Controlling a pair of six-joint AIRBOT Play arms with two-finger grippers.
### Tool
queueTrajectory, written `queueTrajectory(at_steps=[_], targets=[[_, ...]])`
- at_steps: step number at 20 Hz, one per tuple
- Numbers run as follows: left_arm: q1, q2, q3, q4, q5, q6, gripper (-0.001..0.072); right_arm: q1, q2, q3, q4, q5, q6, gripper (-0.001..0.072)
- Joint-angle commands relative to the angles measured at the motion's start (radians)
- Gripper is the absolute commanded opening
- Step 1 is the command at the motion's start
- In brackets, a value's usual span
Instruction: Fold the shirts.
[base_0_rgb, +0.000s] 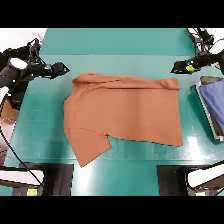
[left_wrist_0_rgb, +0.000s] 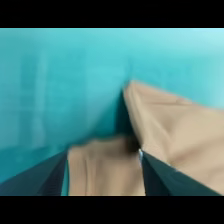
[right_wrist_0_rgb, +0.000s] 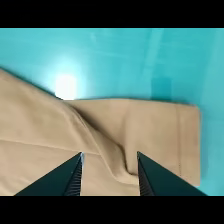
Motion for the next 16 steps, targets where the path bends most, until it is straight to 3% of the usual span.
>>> queueTrajectory(at_steps=[1, 3, 4, 5, 7, 16], targets=[[0.075, -0.006, 0.081, -0.003, -0.235, -0.014, 0.0545, -0.019, 0.028, 0.000, 0.006, 0.015, 0.001, 0.0398], [0.132, 0.036, 0.094, 0.014, -0.383, -0.012, 0.0537, -0.044, 0.071, -0.005, 0.006, 0.101, -0.003, 0.0398], [0.149, 0.064, 0.086, 0.052, -0.430, -0.012, 0.0433, -0.057, 0.103, -0.026, 0.007, 0.129, -0.011, 0.0398], [0.159, 0.107, 0.056, 0.109, -0.455, -0.013, 0.0405, -0.065, 0.145, -0.068, 0.008, 0.135, -0.013, 0.0398], [0.159, 0.203, -0.052, 0.180, -0.469, -0.033, 0.0406, -0.080, 0.242, -0.181, 0.010, 0.132, -0.018, 0.0398], [0.159, 0.553, -0.730, 0.179, -0.491, -0.064, 0.0407, -0.098, 0.585, -0.625, 0.085, 0.112, -0.045, 0.0398]])
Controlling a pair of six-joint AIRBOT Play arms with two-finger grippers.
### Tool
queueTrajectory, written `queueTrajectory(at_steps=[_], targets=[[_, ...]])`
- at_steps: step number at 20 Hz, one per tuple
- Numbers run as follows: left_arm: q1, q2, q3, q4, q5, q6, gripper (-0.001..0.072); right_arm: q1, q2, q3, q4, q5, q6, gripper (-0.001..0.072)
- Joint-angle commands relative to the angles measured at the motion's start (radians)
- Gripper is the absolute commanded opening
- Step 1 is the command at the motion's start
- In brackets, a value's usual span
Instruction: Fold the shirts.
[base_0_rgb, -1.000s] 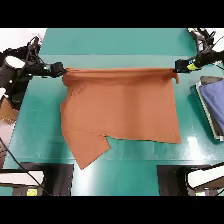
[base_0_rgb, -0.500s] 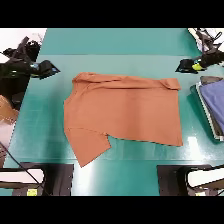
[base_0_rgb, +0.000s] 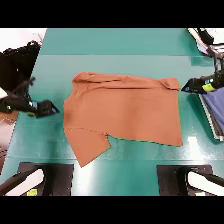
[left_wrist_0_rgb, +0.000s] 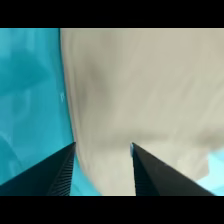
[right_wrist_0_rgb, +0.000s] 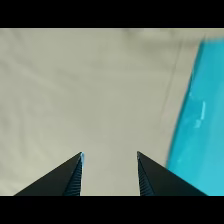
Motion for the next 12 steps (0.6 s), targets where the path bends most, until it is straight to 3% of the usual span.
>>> queueTrajectory(at_steps=[1, 4, 5, 6, 12], targets=[[0.002, 0.091, -0.208, 0.005, -0.006, -0.006, 0.0407, -0.002, 0.108, -0.128, 0.009, -0.018, -0.005, 0.0398], [0.002, 0.092, -0.266, 0.003, 0.014, -0.005, 0.0431, -0.003, 0.151, -0.174, 0.009, -0.023, -0.006, 0.0398], [0.002, 0.092, -0.271, 0.000, 0.027, -0.005, 0.0531, -0.002, 0.158, -0.182, 0.009, -0.023, -0.008, 0.0398], [0.002, 0.092, -0.272, -0.015, 0.045, -0.005, 0.0547, -0.002, 0.158, -0.184, 0.009, -0.019, -0.009, 0.0398], [-0.125, 0.090, -0.306, -0.078, 0.223, -0.017, 0.0545, -0.001, 0.158, -0.184, 0.010, -0.011, -0.009, 0.0398]])
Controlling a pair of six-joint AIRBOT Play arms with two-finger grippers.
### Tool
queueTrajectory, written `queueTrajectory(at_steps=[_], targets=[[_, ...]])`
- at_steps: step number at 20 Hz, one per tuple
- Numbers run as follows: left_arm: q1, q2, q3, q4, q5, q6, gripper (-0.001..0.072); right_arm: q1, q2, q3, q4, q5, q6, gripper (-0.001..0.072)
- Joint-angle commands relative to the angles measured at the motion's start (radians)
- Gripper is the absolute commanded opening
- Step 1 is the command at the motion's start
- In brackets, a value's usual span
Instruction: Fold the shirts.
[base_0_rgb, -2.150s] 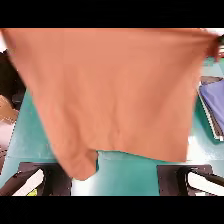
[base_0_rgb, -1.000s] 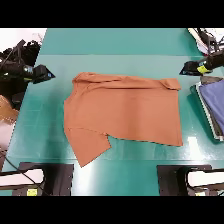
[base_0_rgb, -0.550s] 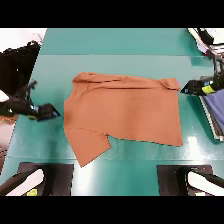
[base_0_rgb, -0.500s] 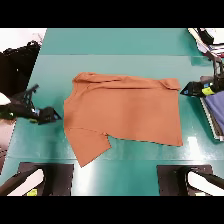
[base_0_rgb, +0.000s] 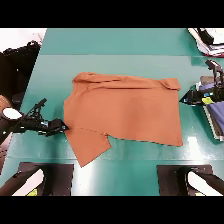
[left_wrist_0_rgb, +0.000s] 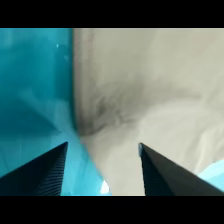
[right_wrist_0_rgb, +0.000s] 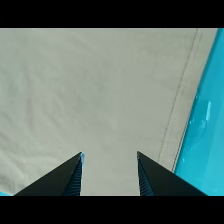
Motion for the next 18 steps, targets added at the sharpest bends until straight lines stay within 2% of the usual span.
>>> queueTrajectory(at_steps=[1, 2, 3, 4, 5, 7, 10, 11, 12, 16, 18], targets=[[-0.086, 0.001, -0.027, -0.024, 0.111, -0.035, 0.0545, 0.001, 0.005, -0.005, 0.001, 0.010, 0.000, 0.0398], [-0.101, 0.001, -0.026, -0.028, 0.126, -0.060, 0.0508, -0.002, 0.005, -0.005, 0.000, 0.017, -0.004, 0.0398], [-0.103, 0.001, -0.021, -0.029, 0.124, -0.077, 0.0317, -0.008, 0.005, -0.005, 0.000, 0.029, -0.005, 0.0397], [-0.102, 0.001, -0.011, -0.036, 0.123, -0.077, 0.0091, -0.025, 0.005, -0.006, 0.000, 0.052, -0.012, 0.0398], [-0.102, 0.001, 0.004, -0.036, 0.119, -0.076, 0.0026, -0.047, 0.005, -0.007, -0.003, 0.077, -0.015, 0.0398], [-0.103, 0.001, 0.051, -0.036, 0.092, -0.075, 0.0026, -0.122, 0.010, -0.027, -0.003, 0.121, -0.026, 0.0398], [-0.103, 0.001, 0.122, -0.042, 0.037, -0.068, 0.0026, -0.278, 0.051, -0.180, -0.022, 0.135, -0.030, 0.0398], [-0.103, 0.001, 0.135, -0.049, 0.033, -0.068, 0.0026, -0.328, 0.063, -0.250, -0.037, 0.135, -0.030, 0.0416], [-0.103, 0.001, 0.140, -0.055, 0.034, -0.068, 0.0026, -0.379, 0.070, -0.327, -0.033, 0.132, -0.043, 0.0476], [-0.103, 0.001, 0.140, -0.069, 0.048, -0.068, 0.0026, -0.447, 0.042, -0.531, -0.025, 0.088, -0.083, 0.0473], [-0.103, 0.001, 0.140, -0.070, 0.049, -0.064, 0.0026, -0.404, 0.016, -0.562, -0.026, 0.052, -0.083, 0.0435]])
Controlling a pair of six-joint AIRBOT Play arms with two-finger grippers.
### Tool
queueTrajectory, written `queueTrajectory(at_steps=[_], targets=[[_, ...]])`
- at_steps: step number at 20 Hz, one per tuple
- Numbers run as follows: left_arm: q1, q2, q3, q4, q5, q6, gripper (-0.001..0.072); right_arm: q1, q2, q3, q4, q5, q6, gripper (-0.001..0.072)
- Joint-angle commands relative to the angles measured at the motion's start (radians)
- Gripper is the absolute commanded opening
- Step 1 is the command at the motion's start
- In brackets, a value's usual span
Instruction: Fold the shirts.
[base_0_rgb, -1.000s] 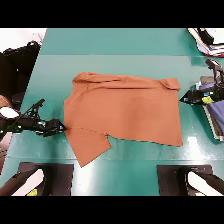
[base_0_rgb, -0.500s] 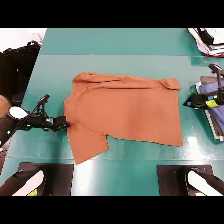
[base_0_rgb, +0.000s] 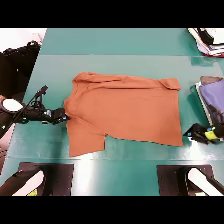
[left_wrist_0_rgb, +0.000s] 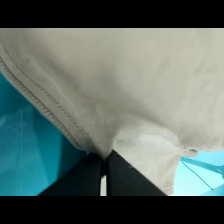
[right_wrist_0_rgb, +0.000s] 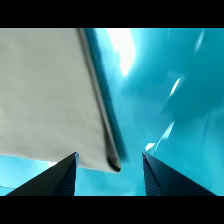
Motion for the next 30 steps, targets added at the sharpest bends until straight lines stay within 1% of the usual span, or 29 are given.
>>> queueTrajectory(at_steps=[1, 4, 5, 6, 8, 9, 12, 14, 17, 21, 25, 28, 30], targets=[[0.000, 0.001, 0.006, -0.006, 0.003, 0.011, 0.0026, 0.028, -0.040, -0.087, 0.000, -0.044, -0.014, 0.0435], [0.000, 0.001, 0.006, -0.008, 0.002, 0.018, 0.0026, 0.109, -0.084, -0.086, 0.001, -0.059, -0.013, 0.0423], [0.000, 0.001, 0.006, -0.008, 0.000, 0.018, 0.0026, 0.132, -0.092, -0.086, 0.000, -0.066, -0.013, 0.0336], [0.000, 0.001, 0.006, -0.008, -0.004, 0.018, 0.0026, 0.150, -0.095, -0.086, 0.000, -0.071, -0.013, 0.0228], [0.000, 0.006, 0.009, -0.007, -0.016, 0.028, 0.0025, 0.182, -0.087, -0.086, 0.000, -0.074, -0.014, 0.0056], [0.000, 0.021, 0.015, -0.006, -0.015, 0.025, 0.0024, 0.197, -0.071, -0.085, 0.000, -0.074, -0.014, 0.0018], [0.000, 0.107, 0.091, 0.014, -0.019, -0.001, 0.0024, 0.234, 0.023, -0.023, 0.000, -0.065, -0.013, 0.0017], [0.000, 0.175, 0.202, 0.030, -0.052, -0.010, 0.0024, 0.253, 0.104, 0.098, 0.001, -0.061, 0.000, 0.0017], [0.000, 0.241, 0.449, 0.029, -0.094, -0.011, 0.0025, 0.290, 0.193, 0.373, 0.000, -0.067, 0.016, 0.0017], [0.000, 0.266, 0.864, 0.030, -0.125, -0.012, 0.0025, 0.331, 0.237, 0.785, -0.003, -0.103, 0.016, 0.0017], [0.000, 0.266, 1.261, 0.038, -0.084, -0.013, 0.0025, 0.309, 0.240, 1.154, -0.009, -0.087, 0.018, 0.0017], [0.000, 0.259, 1.490, 0.051, -0.030, -0.039, 0.0024, 0.235, 0.240, 1.339, -0.009, -0.079, 0.035, 0.0017], [0.000, 0.261, 1.565, 0.049, 0.003, -0.049, 0.0024, 0.180, 0.232, 1.410, -0.009, -0.066, 0.049, 0.0017]])
